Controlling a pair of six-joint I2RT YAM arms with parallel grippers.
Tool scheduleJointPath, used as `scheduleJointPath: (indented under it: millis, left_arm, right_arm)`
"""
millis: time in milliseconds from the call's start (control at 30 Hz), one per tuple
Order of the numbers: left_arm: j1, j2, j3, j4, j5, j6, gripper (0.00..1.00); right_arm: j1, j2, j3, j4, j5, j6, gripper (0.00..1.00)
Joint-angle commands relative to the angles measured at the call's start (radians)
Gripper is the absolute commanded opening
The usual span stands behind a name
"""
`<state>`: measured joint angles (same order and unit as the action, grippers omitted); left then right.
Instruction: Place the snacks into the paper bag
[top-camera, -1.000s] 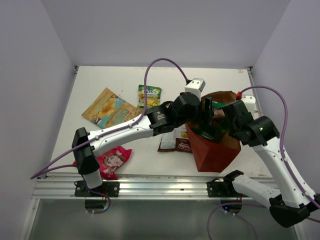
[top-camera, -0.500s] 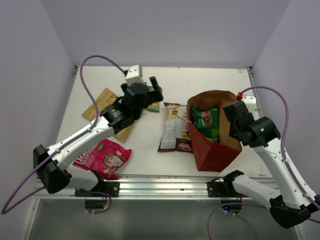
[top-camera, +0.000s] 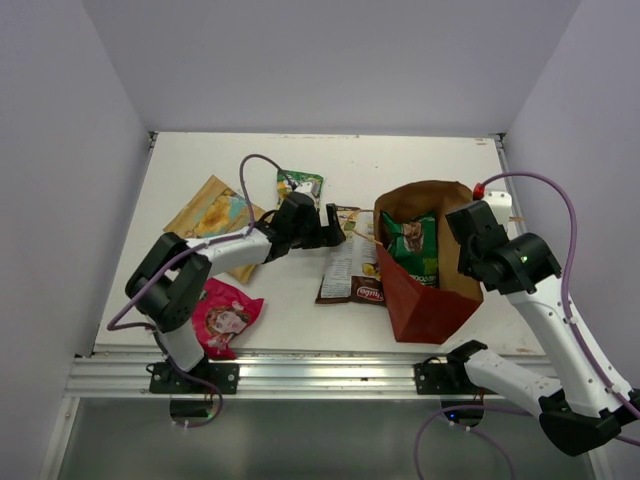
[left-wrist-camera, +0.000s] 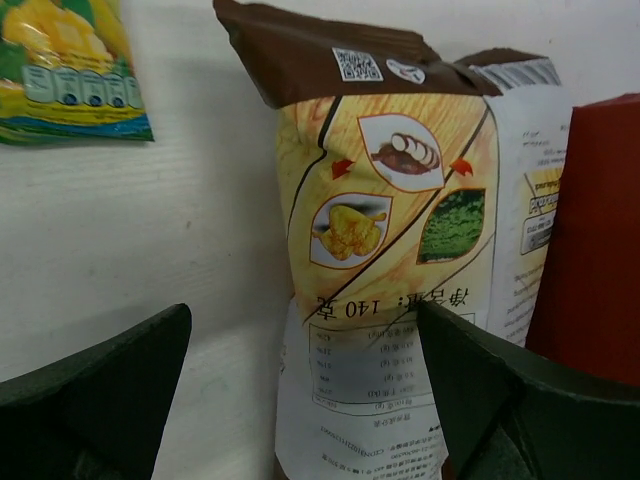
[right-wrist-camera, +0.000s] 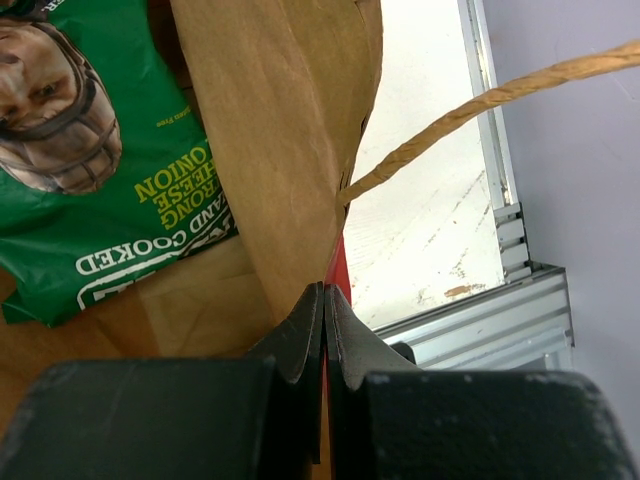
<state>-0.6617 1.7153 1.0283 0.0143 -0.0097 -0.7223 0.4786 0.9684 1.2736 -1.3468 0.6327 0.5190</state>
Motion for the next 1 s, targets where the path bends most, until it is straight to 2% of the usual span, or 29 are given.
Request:
scheduleJointPath:
  millis: [0,67,200,233,300,333,433,533,567,667,833,967]
  left_arm:
    - [-0.003,0.050,-0.022,0.156,0.158,-0.037,1.00]
    - [-0.003,0.087,-0.040,0.215,0.210,-0.045,1.00]
    - [-0.038,0.154,-0.004,0.213,0.221,-0.013,1.00]
    - [-0.045,0.165,0.012,0.207,0.223,-0.008,0.88]
    - [-0.064,0.179,0.016,0.196,0.223,-0.009,0.50]
    - [-0.068,0.178,0.016,0.193,0.217,-0.011,0.01]
    - [-0.072,0.141,0.019,0.144,0.157,-0.016,0.00]
    - [-0.069,0.048,0.079,-0.032,-0.020,-0.009,0.00]
    - [-0.069,-0.023,0.099,-0.156,-0.138,-0.018,0.00]
    - [-0.062,-0.153,0.186,-0.238,-0.266,-0.002,0.00]
    - [-0.102,-0.201,0.470,-0.263,-0.256,0.066,0.00]
    - [-0.226,-0.149,0.654,-0.226,-0.246,0.118,0.00]
  right_arm:
    - [0.002,0.004,0.029,-0.051,-0.011,-0.005,0.00]
    - [0.002,0.007,0.027,-0.046,-0.016,-0.007,0.00]
    - [0.002,0.013,0.030,-0.043,-0.021,-0.010,0.00]
    - [0.002,0.015,0.030,-0.040,-0.021,-0.010,0.00]
    - [0.002,0.016,0.032,-0.041,-0.022,-0.008,0.00]
    - [0.002,0.013,0.032,-0.041,-0.024,-0.008,0.00]
    - [0.002,0.010,0.023,-0.038,-0.025,-0.008,0.00]
    - [0.000,0.015,0.024,-0.038,-0.033,-0.008,0.00]
    - [0.002,0.013,0.023,-0.038,-0.033,-0.008,0.00]
    - [0.002,0.012,0.020,-0.031,-0.034,-0.013,0.00]
    - [0.002,0.016,0.015,-0.017,-0.048,-0.014,0.00]
    - [0.002,0.012,0.013,-0.015,-0.057,-0.014,0.00]
